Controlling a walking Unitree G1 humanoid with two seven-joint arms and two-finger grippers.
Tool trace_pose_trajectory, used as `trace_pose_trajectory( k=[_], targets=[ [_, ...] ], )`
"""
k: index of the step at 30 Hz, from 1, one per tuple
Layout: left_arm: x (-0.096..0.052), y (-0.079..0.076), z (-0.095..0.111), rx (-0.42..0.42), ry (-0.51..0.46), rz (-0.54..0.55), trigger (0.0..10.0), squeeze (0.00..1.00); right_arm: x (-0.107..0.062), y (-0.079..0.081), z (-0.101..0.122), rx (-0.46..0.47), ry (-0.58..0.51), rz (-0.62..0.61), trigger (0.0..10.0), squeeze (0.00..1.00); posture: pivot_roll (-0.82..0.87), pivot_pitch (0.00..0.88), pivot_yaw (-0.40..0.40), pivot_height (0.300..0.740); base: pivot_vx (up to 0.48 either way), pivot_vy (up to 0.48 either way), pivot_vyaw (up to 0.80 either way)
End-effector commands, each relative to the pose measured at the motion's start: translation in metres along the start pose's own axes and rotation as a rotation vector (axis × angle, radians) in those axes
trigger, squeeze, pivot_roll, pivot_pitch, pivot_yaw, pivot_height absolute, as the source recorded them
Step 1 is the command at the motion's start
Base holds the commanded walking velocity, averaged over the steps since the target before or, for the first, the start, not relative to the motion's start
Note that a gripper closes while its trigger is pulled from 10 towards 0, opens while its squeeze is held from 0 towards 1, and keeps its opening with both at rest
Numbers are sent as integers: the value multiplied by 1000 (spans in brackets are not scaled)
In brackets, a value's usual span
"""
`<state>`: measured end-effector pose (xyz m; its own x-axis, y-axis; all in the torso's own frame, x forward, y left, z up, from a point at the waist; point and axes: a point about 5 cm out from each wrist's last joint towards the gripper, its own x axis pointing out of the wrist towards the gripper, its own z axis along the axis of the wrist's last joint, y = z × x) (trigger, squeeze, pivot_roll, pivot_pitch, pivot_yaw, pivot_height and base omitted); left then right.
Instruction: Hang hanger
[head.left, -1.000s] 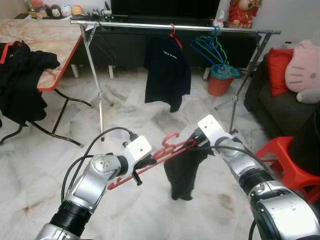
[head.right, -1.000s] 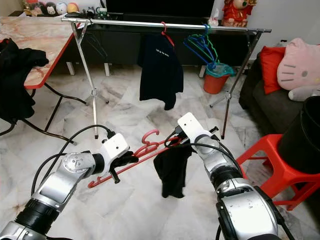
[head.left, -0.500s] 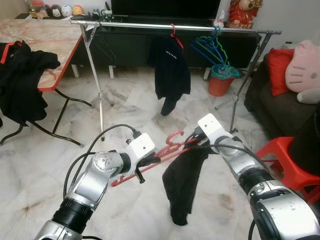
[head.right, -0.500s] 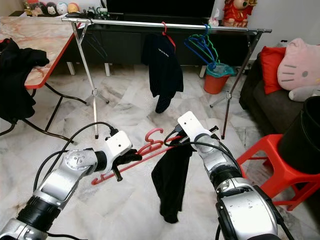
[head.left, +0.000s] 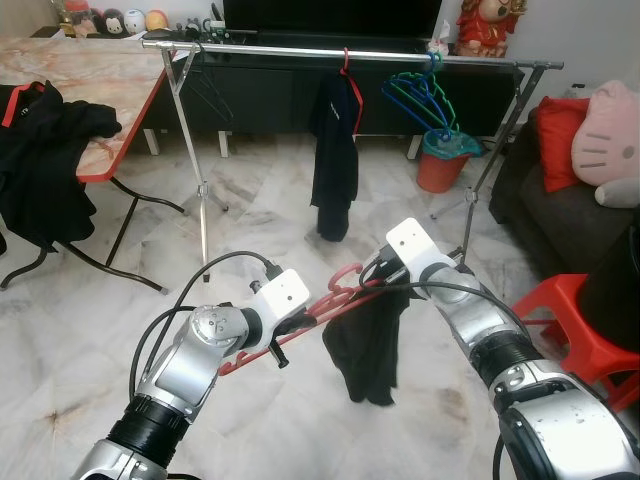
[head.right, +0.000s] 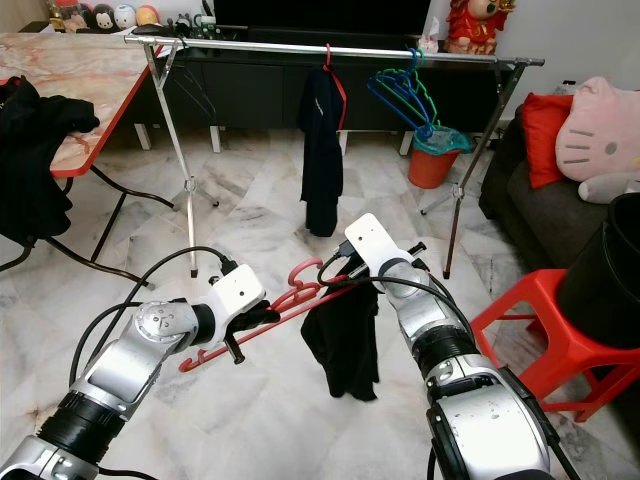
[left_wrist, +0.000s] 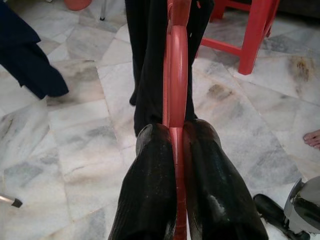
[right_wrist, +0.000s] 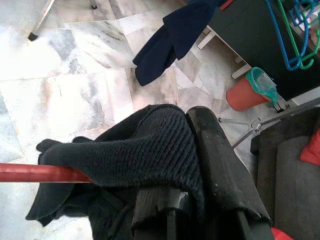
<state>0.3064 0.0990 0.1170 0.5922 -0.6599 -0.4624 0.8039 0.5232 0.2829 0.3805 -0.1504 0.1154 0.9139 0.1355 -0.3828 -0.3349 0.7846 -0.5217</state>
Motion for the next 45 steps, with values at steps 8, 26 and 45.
trace_pose_trajectory(
  k=[8,26,45],
  targets=[
    [5,5,6,39,32,46,10000,0,-3,0,13,5,-29,5,10000,0,15,0,-114,740,0,0,0],
    [-1,27,2,49,87,203,10000,0,-5,-1,13,-18,-9,-24,10000,0,22,0,-119,740,0,0,0],
    [1,21,13,58,16,151,10000,0,-6,2,17,-36,-26,8,10000,0,19,0,-119,740,0,0,0]
  ],
)
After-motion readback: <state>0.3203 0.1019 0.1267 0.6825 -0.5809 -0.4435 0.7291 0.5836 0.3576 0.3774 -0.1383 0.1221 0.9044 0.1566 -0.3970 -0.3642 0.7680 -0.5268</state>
